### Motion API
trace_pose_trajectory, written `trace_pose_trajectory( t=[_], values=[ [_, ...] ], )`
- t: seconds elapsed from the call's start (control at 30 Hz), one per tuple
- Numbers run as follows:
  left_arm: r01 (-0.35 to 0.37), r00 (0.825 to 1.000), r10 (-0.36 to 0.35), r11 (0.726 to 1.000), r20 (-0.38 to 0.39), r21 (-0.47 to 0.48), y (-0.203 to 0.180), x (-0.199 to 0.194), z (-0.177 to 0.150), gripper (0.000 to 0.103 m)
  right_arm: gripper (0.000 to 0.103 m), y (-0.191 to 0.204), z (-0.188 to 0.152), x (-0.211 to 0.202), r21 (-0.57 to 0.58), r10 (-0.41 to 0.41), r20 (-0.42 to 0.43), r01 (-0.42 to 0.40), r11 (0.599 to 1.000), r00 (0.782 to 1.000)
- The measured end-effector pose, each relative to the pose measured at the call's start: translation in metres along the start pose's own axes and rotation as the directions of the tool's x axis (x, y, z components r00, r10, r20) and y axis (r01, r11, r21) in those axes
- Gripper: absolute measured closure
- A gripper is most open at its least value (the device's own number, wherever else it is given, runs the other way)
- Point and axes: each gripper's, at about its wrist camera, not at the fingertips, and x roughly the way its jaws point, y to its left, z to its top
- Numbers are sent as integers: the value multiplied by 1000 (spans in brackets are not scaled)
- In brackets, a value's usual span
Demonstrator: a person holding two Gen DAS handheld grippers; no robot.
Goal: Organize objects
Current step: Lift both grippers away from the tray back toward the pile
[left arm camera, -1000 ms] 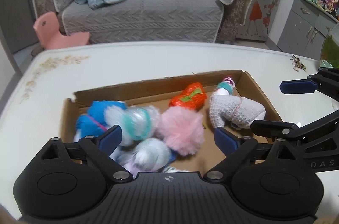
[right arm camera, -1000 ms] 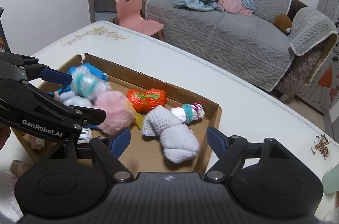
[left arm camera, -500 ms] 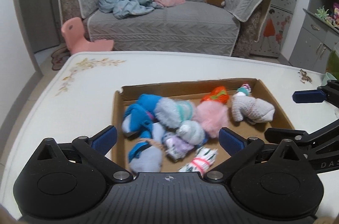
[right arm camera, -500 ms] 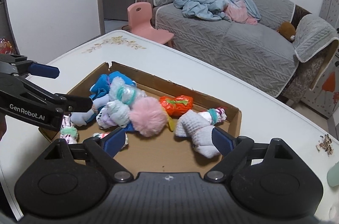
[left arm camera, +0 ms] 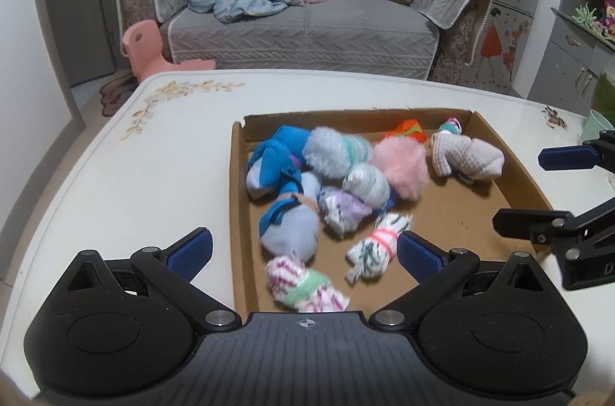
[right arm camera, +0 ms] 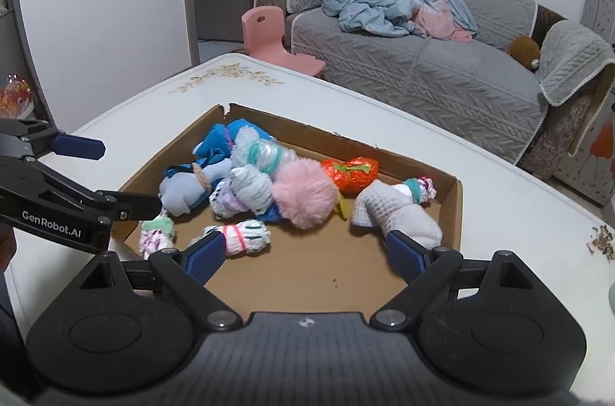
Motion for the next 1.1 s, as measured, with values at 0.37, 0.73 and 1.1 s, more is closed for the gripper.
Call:
trace_pose_trajectory(
  t=[0.37, 0.73, 1.1],
  values=[
    [5, 1000, -5, 1000, -10, -15, 10, -12, -36, 0, 12, 12, -31, -19, 45, 12, 22, -13, 999, 1000],
    [54, 996, -54, 999, -76, -2, 4, -8, -89, 1, 14, 18, -86, -28, 112, 1, 35, -4, 994, 999],
    [152, 984, -156, 987, -87, -52, 4, -12, -105, 0, 45, 13, -111, -13, 78, 98, -5, -98, 992, 995]
  ],
)
